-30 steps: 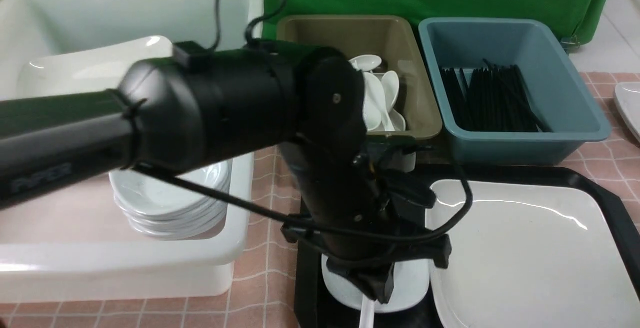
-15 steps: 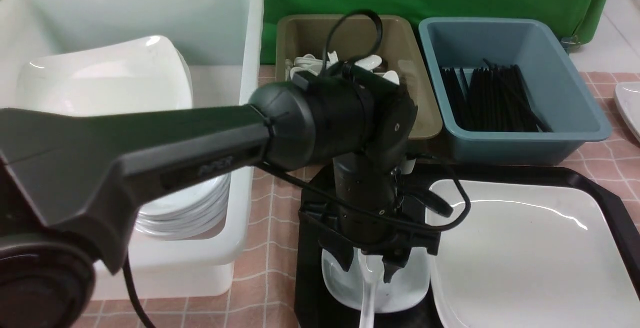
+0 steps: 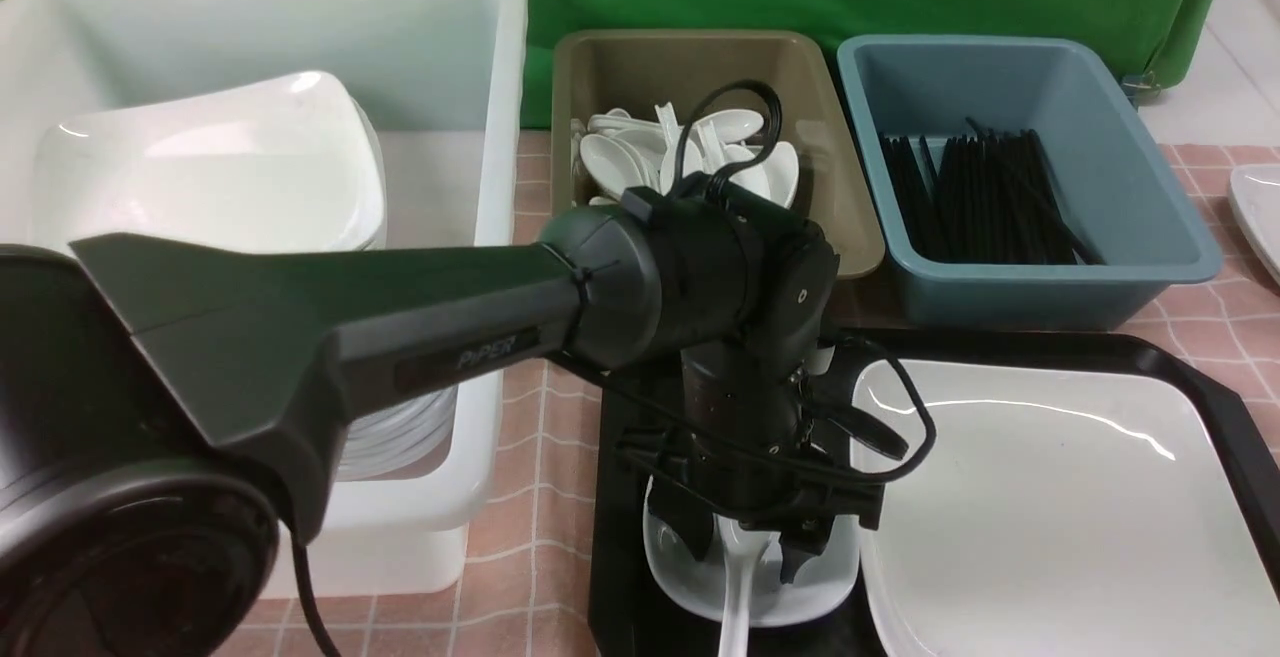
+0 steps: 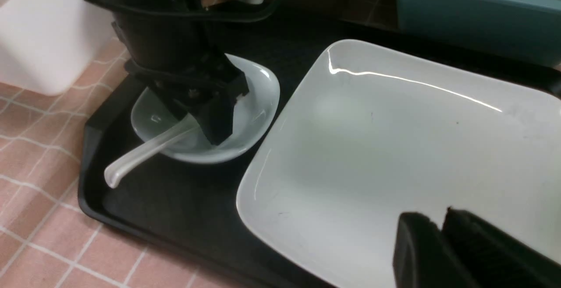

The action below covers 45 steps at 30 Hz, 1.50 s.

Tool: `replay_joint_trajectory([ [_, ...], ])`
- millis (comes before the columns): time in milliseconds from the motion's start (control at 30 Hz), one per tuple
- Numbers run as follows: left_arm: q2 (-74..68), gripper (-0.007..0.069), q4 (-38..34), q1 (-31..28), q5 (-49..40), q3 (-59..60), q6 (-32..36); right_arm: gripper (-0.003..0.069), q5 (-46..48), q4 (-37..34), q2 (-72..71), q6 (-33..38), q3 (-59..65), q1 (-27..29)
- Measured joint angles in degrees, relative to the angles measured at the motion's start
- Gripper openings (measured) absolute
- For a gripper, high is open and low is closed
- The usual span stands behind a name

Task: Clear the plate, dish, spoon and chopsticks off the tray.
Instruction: Use the left arm to grab a soup spoon from the plate, then use the left arm to put the soup spoon into the small storage box in the middle

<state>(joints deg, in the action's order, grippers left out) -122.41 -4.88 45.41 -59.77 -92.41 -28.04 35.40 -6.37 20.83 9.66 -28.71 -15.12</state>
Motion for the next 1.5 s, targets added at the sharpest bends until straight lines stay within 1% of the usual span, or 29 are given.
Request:
replay_joint_trajectory([
  [133,-0.32,0.0381,-0.07,0.0,-0.05,-0.25,-1.0,0.0136,0.0,0.0,0.0,0.0,0.0,0.0],
  [200,-0.37,0.0324,-0.02,0.0,-0.29,-0.31,-1.07,0.0136,0.0,0.0,0.0,0.0,0.0,0.0],
  [233,-0.37,0.0273,0.02,0.0,-0.48,-0.42,-1.07,0.0138,0.0,0.0,0.0,0.0,0.0,0.0],
  [267,-0.37,0.0265,0.02,0.0,-0.64,-0.41,-0.88,0.0139,0.0,0.0,0.0,0.0,0.0,0.0],
  [500,1.37,0.0265,0.02,-0.06,-4.9,-5.66,2.75,0.0146,0.06,0.0,0.0,0.0,0.0,0.0],
  [600,3.31,0.0265,0.75,-0.8,-8.26,-15.77,4.3,0.015,0.11,0.0,0.0,0.0,0.0,0.0],
  [633,3.31,0.0265,0.75,-0.9,-8.4,-16.44,4.27,0.0151,0.11,0.0,0.0,0.0,0.0,0.0],
  [667,3.46,0.0265,0.87,-1.99,-8.98,-21.93,5.18,0.0153,0.11,0.0,0.0,0.0,0.0,0.0],
  [700,3.46,0.0265,0.93,-2.34,-8.98,-23.27,5.24,0.0154,0.11,0.0,0.0,0.0,0.0,0.0],
  [733,3.08,0.0265,1.17,-4.0,-8.7,-28.46,5.51,0.0158,0.16,0.0,0.0,0.0,0.0,0.0],
  [833,1.79,0.0265,1.49,-7.64,-5.49,-35.77,5.61,0.0161,0.14,0.0,0.0,0.0,0.0,0.0],
  [900,0.12,0.0265,0.89,-10.79,-0.24,-39.11,5.63,0.0164,0.14,0.0,0.0,-0.04,0.0,0.0],
  [967,-1.08,0.0265,-0.94,-13.41,3.47,-40.15,5.9,0.0166,0.14,0.0,0.0,-0.04,0.0,0.0],
  [1000,-1.23,0.0265,-1.24,-13.69,3.91,-40.2,5.9,0.0167,0.14,0.0,0.0,-0.04,0.0,0.0],
  [1033,-2.43,0.0265,-3.44,-15.62,6.59,-40.39,6.68,0.0168,0.14,0.0,0.0,-0.06,0.0,0.0],
  [1133,-5.04,0.0265,-7.35,-18.91,10.52,-40.39,7.1,0.0167,0.14,0.0,0.0,-0.06,0.0,0.0],
  [1233,-8.41,0.0265,-8.59,-21.41,13.97,-40.39,7.21,0.0171,0.14,0.0,0.0,-0.11,0.0,0.0],
  [1433,-10.95,0.0276,-8.65,-22.31,16.73,-40.39,7.51,0.0177,0.14,0.0,0.0,-0.11,0.0,0.0],
  [1467,-11.11,0.0316,-8.65,-22.31,16.65,-40.39,8.15,0.0178,0.09,0.0,0.0,-0.11,0.0,0.0],
  [1500,-11.11,0.0322,-8.65,-22.31,16.65,-40.39,8.29,0.0178,0.09,0.0,0.0,-0.11,0.0,0.0],
])
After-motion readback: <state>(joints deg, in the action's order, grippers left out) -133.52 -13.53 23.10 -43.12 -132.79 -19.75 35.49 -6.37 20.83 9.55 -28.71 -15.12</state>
